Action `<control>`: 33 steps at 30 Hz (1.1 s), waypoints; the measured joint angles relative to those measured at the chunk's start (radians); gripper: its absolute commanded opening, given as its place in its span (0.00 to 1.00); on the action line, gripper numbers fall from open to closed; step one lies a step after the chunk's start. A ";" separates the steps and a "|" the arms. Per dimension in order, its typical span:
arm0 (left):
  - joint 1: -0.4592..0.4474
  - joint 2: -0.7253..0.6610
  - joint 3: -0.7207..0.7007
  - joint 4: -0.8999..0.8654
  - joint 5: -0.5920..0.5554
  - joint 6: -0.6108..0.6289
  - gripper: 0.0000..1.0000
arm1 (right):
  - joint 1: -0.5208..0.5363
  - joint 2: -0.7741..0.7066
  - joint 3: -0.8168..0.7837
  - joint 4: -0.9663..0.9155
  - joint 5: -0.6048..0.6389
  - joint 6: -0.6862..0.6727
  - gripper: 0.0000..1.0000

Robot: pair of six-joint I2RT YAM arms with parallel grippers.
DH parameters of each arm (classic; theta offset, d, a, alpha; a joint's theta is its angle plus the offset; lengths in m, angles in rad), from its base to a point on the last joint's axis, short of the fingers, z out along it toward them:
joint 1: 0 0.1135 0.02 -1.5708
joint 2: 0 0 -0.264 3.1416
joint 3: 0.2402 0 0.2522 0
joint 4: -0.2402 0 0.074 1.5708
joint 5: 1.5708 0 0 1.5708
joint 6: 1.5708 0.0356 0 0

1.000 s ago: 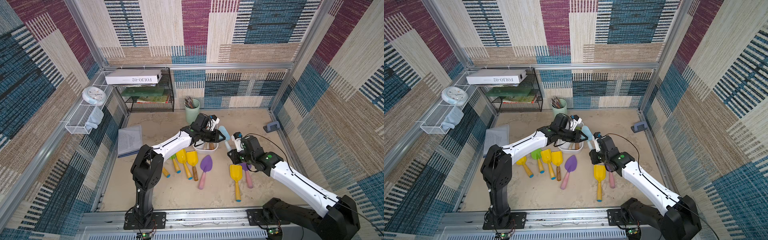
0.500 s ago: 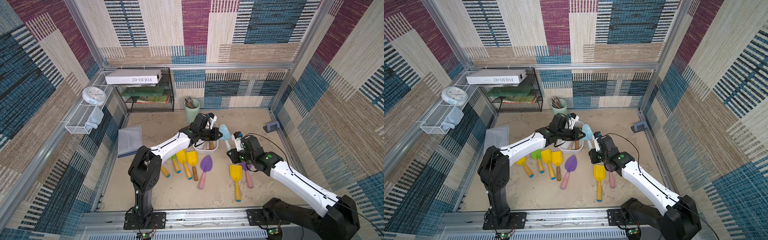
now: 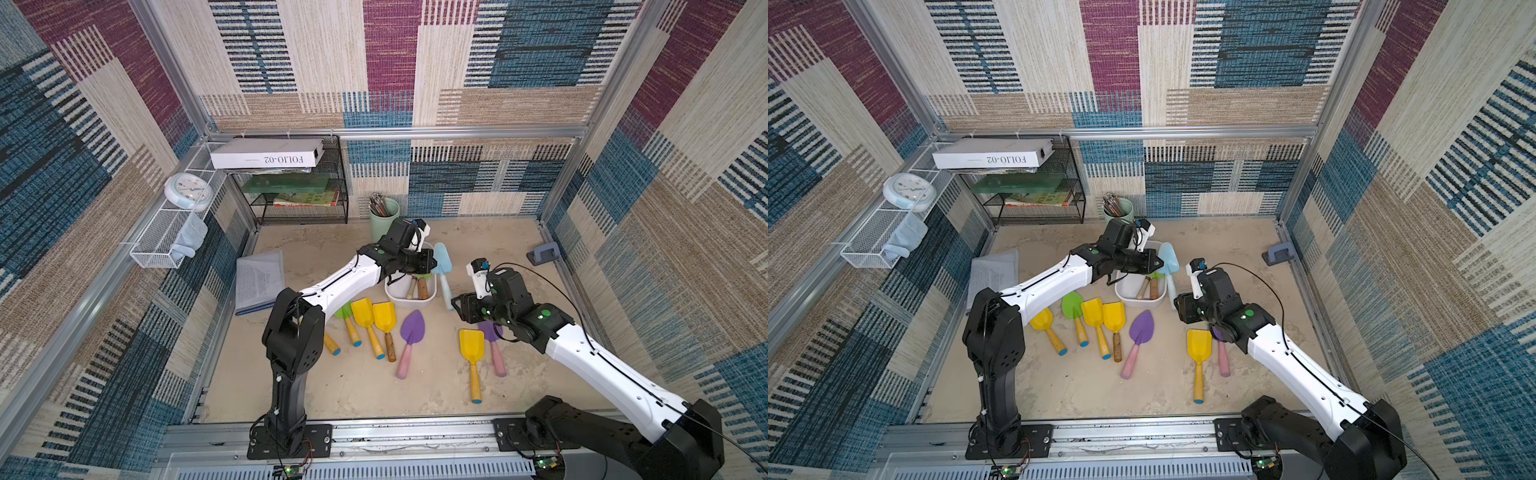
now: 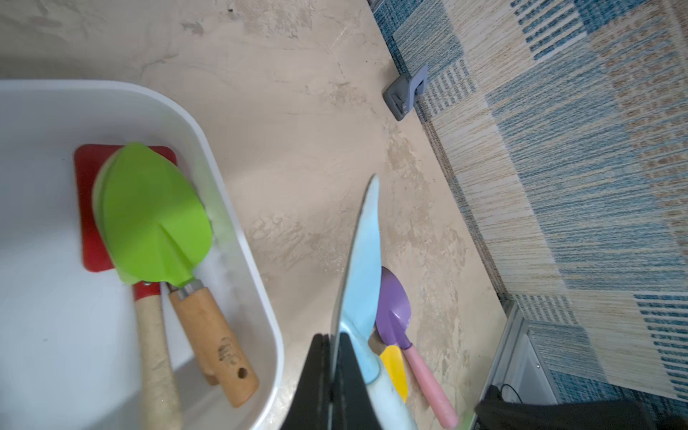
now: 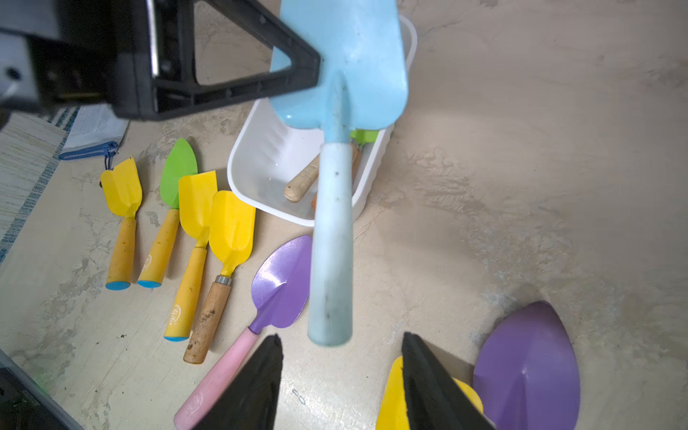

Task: Put the shovel into the storage box
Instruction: Pick up the shovel from the center of the board, then place the shovel in the storage box.

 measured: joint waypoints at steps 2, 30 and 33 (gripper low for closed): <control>0.039 0.022 0.050 -0.063 -0.001 0.035 0.00 | 0.001 -0.016 0.000 -0.008 0.004 0.000 0.56; 0.188 0.325 0.530 -0.441 -0.106 0.351 0.00 | 0.001 -0.031 -0.051 -0.008 0.029 -0.014 0.55; 0.188 0.351 0.537 -0.441 -0.105 0.356 0.00 | 0.001 -0.031 -0.058 -0.008 0.030 -0.010 0.55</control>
